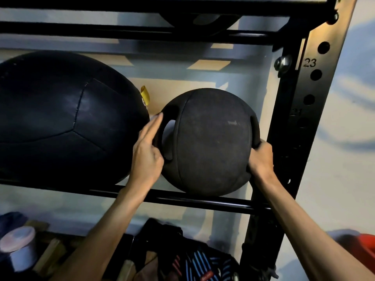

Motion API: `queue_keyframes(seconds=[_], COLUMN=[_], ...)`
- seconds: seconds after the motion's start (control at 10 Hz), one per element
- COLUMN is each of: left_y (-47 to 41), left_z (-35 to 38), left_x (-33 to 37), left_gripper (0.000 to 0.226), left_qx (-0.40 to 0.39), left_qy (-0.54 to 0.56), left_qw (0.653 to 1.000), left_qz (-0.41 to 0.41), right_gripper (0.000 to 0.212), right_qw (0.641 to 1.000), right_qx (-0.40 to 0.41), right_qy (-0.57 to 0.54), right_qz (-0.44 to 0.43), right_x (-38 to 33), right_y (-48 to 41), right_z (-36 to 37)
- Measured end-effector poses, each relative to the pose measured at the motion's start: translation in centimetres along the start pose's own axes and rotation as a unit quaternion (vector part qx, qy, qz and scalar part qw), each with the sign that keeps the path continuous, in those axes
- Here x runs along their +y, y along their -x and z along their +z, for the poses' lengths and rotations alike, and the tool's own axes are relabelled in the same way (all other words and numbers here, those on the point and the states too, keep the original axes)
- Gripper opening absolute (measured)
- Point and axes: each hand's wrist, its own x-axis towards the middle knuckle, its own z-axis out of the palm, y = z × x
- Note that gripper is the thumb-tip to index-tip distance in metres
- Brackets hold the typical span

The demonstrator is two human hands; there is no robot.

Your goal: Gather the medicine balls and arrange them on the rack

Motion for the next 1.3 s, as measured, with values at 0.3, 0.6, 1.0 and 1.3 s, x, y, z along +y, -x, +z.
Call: queue_keyframes(seconds=[0.3, 0.6, 1.0, 1.3], left_y=[2.7, 2.5, 2.6, -1.4], left_z=[0.0, -1.2, -2.8, -12.0], left_x=[-0.7, 3.6, 6.3, 14.7], left_gripper=[0.044, 0.058, 0.056, 0.028], left_qx=[-0.018, -0.058, -0.169, -0.145], left_qy=[0.036, 0.008, -0.062, -0.158], left_qw=[0.993, 0.994, 0.981, 0.976], left_qz=[-0.114, 0.097, 0.068, 0.045], right_gripper=[0.048, 0.053, 0.061, 0.042], right_qw=[0.979, 0.906, 0.925, 0.947], right_qx=[0.038, 0.024, -0.062, -0.059], right_qy=[-0.049, 0.132, 0.255, 0.222], right_qz=[-0.197, -0.4, -0.276, -0.223], right_x=[-2.7, -6.2, -8.6, -16.1], right_y=[2.2, 10.0, 12.4, 17.4], right_z=[0.3, 2.9, -0.7, -9.9])
